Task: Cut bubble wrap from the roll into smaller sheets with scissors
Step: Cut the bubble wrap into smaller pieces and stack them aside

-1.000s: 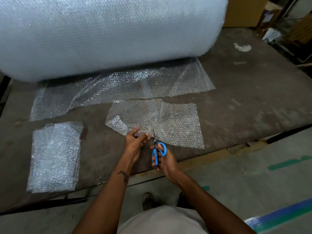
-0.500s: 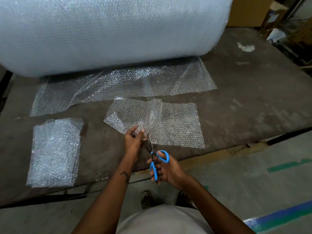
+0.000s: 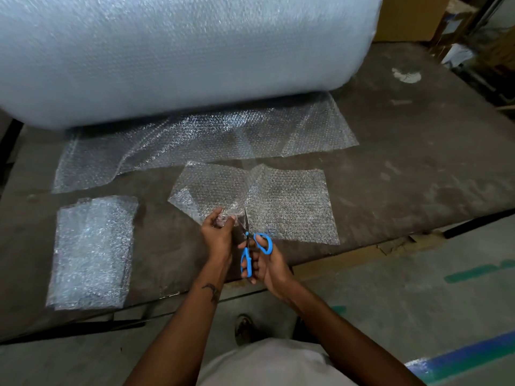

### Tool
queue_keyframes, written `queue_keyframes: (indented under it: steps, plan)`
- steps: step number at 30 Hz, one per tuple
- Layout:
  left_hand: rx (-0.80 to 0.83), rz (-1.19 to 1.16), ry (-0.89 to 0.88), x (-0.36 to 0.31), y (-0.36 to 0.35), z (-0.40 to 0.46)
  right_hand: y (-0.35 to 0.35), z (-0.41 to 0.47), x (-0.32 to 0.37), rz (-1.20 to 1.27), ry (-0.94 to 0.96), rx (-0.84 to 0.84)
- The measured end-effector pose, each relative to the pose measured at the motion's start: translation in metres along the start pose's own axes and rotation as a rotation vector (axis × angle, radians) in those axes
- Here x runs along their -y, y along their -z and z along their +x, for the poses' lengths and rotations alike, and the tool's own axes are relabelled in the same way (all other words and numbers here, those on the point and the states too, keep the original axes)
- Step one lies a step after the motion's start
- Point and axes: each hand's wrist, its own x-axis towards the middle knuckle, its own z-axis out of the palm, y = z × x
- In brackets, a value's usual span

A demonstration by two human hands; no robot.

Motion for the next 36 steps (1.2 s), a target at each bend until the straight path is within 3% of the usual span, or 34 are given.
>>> queue_keyframes:
  steps: [19, 28, 36]
  plan:
    - [0.015, 0.007, -0.070, -0.001, 0.008, -0.006, -0.017, 0.048, 0.009, 0.038, -0.016, -0.141]
    - [0.043, 0.006, -0.064, 0.005, 0.017, -0.012, -0.020, 0.064, 0.004, -0.251, 0.075, -0.232]
    - [0.132, 0.024, -0.076, 0.001, 0.024, -0.010, -0.014, 0.061, -0.006, -0.364, 0.144, -0.188]
